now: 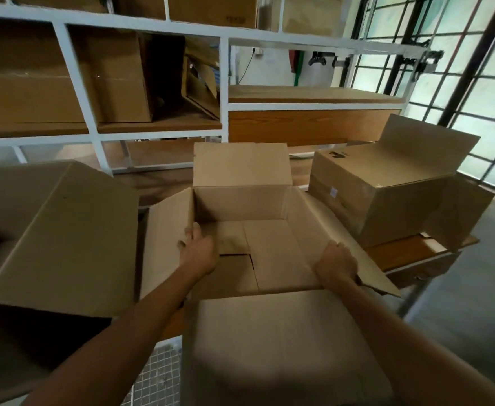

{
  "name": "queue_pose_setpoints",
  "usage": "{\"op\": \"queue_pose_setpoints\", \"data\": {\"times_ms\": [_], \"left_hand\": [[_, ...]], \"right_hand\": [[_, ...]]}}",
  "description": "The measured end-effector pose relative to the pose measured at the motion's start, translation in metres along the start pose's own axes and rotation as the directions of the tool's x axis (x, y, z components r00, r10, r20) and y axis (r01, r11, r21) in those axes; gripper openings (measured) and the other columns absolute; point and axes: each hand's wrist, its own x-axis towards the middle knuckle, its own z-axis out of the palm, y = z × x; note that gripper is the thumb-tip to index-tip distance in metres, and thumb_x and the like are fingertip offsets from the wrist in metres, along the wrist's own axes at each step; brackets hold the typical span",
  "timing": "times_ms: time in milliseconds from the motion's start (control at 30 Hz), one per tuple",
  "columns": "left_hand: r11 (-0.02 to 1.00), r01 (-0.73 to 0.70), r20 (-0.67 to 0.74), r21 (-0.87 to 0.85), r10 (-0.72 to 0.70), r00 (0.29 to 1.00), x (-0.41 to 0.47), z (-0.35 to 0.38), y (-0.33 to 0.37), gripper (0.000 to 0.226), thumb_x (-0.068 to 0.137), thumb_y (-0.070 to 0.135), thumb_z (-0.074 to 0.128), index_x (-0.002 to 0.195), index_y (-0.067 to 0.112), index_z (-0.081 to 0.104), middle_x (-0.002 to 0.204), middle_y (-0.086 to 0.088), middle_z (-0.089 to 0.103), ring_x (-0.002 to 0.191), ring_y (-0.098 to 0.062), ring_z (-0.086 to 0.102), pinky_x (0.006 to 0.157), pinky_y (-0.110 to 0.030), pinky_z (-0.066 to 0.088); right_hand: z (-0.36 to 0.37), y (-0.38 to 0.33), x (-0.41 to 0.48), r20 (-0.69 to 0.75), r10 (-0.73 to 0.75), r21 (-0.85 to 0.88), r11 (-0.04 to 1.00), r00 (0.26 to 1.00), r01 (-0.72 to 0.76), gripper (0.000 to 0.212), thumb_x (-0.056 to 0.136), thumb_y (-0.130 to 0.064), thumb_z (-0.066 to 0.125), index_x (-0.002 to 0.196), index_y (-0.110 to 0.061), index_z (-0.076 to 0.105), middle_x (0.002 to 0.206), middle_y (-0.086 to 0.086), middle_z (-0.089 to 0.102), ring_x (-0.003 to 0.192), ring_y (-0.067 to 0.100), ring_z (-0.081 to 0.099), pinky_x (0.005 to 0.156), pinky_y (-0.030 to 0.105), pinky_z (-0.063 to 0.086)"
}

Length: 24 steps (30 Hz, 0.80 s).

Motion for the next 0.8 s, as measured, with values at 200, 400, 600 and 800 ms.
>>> {"op": "queue_pose_setpoints", "data": {"times_ms": [200,400,600,800], "left_hand": [[0.948,-0.219,-0.106,-0.232,0.199,0.974,0.006,0.002,0.105,0.041,0.091,0.024,0.054,0.128,0.006,0.054,0.136,-0.018,0.05,0.127,-0.034,0.043,0.105,-0.037,0.036],[0.734,-0.432,-0.103,-0.524,0.448,0.888,0.006,0.02,0.217,0.059,0.079,0.018,0.042,0.136,0.011,0.054,0.144,-0.01,0.05,0.133,-0.021,0.044,0.111,-0.035,0.034],[0.925,-0.351,0.141,-0.144,0.371,0.918,0.027,0.04,0.283,0.048,0.092,0.039,0.036,0.084,0.002,0.065,0.089,-0.018,0.063,0.086,-0.031,0.06,0.074,-0.036,0.047],[0.965,-0.249,0.191,0.078,0.23,0.954,0.045,0.03,0.28,0.048,0.103,0.043,0.032,0.099,0.009,0.066,0.096,-0.01,0.065,0.087,-0.023,0.059,0.081,-0.034,0.046]], "right_hand": [[-0.02,0.029,0.024,0.129,-0.179,0.186,0.971,0.975,0.153,0.035,0.093,-0.02,0.057,0.126,-0.013,0.05,0.119,0.01,0.063,0.108,0.031,0.062,0.08,0.033,0.047],[-0.018,0.067,0.034,0.244,-0.503,0.563,0.77,0.829,0.301,0.05,0.088,-0.018,0.058,0.136,-0.021,0.046,0.13,0.006,0.059,0.113,0.023,0.056,0.096,0.038,0.048],[-0.001,0.089,0.036,0.32,-0.658,0.673,0.664,0.682,0.325,0.078,0.074,-0.024,0.064,0.144,-0.013,0.032,0.133,0.013,0.051,0.117,0.031,0.054,0.092,0.045,0.051],[-0.001,0.091,0.047,0.361,-0.729,0.834,0.532,0.581,0.149,0.093,0.085,-0.014,0.068,0.155,-0.026,0.007,0.15,0.003,0.036,0.135,0.028,0.04,0.107,0.04,0.041]]}}
